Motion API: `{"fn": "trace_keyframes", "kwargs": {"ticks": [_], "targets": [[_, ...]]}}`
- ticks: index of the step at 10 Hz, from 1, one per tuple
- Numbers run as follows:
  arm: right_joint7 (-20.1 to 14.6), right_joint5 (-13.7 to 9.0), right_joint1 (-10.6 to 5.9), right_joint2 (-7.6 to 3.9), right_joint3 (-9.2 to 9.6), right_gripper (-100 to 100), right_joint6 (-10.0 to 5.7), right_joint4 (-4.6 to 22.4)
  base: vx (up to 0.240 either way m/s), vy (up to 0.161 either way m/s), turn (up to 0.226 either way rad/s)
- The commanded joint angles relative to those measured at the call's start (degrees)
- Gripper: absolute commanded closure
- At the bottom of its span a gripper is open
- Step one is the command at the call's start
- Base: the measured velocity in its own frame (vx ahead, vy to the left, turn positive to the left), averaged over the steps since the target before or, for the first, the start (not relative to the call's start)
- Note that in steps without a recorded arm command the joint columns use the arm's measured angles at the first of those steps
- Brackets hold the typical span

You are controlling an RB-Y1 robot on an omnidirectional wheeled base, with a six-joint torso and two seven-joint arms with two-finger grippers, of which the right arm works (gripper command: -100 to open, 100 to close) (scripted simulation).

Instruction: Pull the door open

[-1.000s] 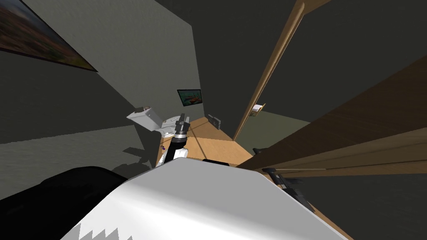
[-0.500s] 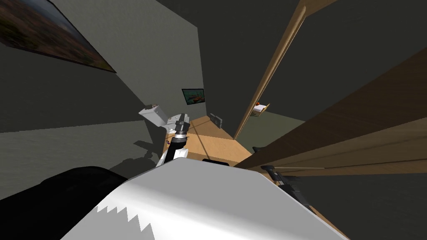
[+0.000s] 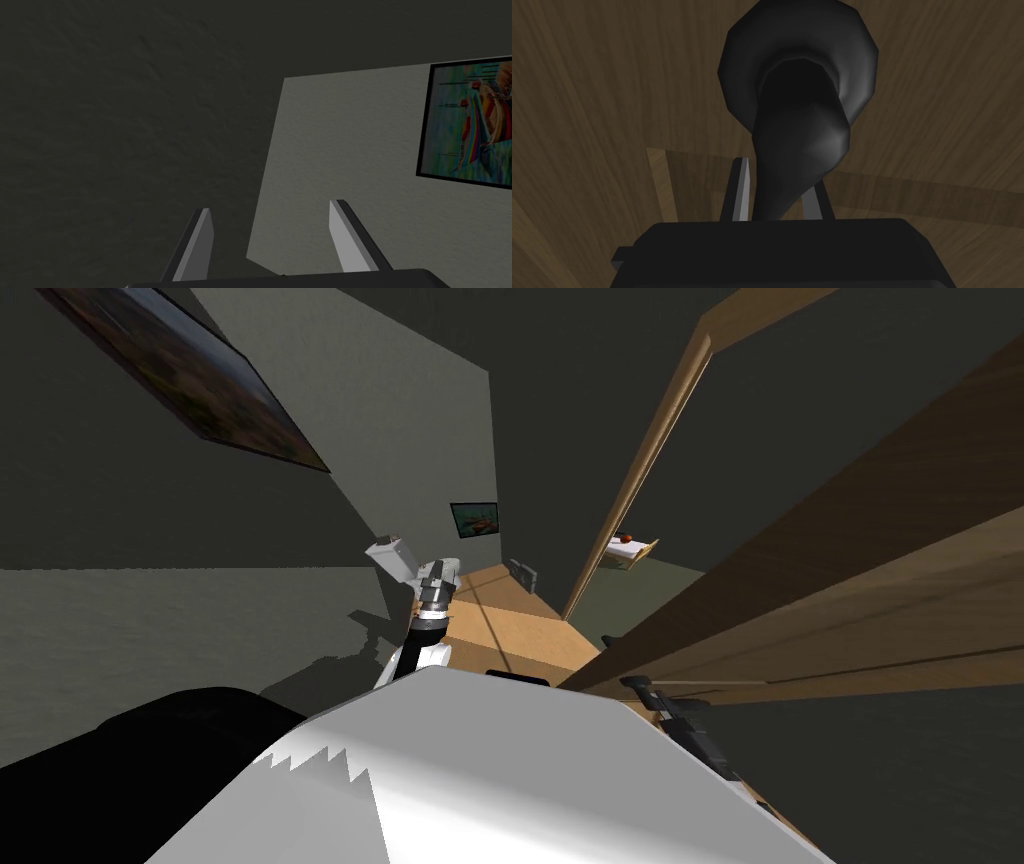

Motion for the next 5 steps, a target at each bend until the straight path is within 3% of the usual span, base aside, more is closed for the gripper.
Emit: {"fn": "trace_keyframes", "kwargs": {"ticks": [1, 2, 4, 5], "targets": [[-0.5, 0.2, -1.14, 0.59, 0.42, 100, -0.81, 2.1, -0.147, -0.082, 0.065], [-0.5, 0.2, -1.14, 0.59, 0.42, 100, -0.81, 2.1, -0.043, -0.03, -0.008], [-0.7, 0.1, -1.85, 0.39, 0.91, 100, -0.69, 1.3, -0.158, -0.054, 0.158], [-0.7, 0.1, -1.85, 0.39, 0.91, 100, -0.69, 0.6, -0.063, -0.02, -0.008]]}}
